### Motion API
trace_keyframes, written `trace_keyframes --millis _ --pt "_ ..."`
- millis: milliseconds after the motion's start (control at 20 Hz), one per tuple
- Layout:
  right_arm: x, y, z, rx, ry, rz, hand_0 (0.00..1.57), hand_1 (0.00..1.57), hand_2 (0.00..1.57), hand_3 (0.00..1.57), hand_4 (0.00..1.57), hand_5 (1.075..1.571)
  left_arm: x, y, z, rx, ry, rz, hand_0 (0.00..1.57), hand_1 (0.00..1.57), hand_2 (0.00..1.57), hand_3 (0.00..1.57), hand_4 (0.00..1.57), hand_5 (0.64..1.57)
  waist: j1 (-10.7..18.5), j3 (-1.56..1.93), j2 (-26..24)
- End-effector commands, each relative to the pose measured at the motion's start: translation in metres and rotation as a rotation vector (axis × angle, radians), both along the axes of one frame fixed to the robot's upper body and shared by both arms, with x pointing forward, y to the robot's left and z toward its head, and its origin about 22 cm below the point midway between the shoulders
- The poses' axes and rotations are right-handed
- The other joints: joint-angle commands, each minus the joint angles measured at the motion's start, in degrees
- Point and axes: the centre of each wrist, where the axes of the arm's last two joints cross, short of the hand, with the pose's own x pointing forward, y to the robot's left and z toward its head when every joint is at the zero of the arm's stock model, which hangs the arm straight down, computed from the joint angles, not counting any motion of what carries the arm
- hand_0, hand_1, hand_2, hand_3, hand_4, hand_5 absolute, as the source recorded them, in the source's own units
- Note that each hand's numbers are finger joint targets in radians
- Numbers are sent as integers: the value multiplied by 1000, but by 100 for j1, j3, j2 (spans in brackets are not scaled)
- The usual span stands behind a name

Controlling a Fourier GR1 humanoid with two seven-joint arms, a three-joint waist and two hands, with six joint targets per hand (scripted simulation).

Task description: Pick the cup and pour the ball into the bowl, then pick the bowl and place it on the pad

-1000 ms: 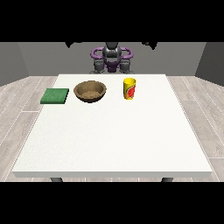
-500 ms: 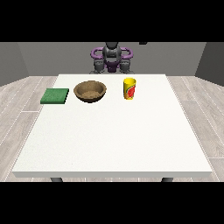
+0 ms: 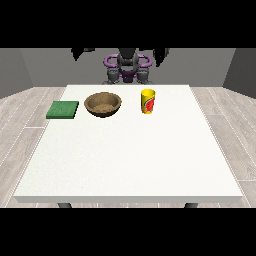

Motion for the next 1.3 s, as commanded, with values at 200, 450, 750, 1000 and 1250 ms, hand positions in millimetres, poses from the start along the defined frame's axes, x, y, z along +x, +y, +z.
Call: trace_keyframes --millis 200,450,750,1000,1250 --pt "10 -24 3 15 -158 37 0 0 0 0 685 1548 23 28 -46 53 -147 63 0 0 0 0 481 1483 -295 -2 1143" --pt "15 -44 -4 -20 -98 14 0 0 0 0 676 1559 31 41 -86 77 -63 11 0 0 0 0 187 1472 -160 -1 881" --pt "12 -71 -25 -13 -80 -1 0 0 0 0 665 1559 30 38 -131 84 -25 29 0 0 0 0 108 1436 -249 -1 776" --pt "30 -78 -19 4 -135 -8 0 0 0 0 676 1563 55 35 -131 67 -46 28 0 0 0 0 200 1420 -254 -1 1033" --pt "22 -92 -32 -2 -97 14 0 0 0 0 675 1564 54 46 -153 64 -14 42 0 0 0 0 363 1464 -322 -1 910"
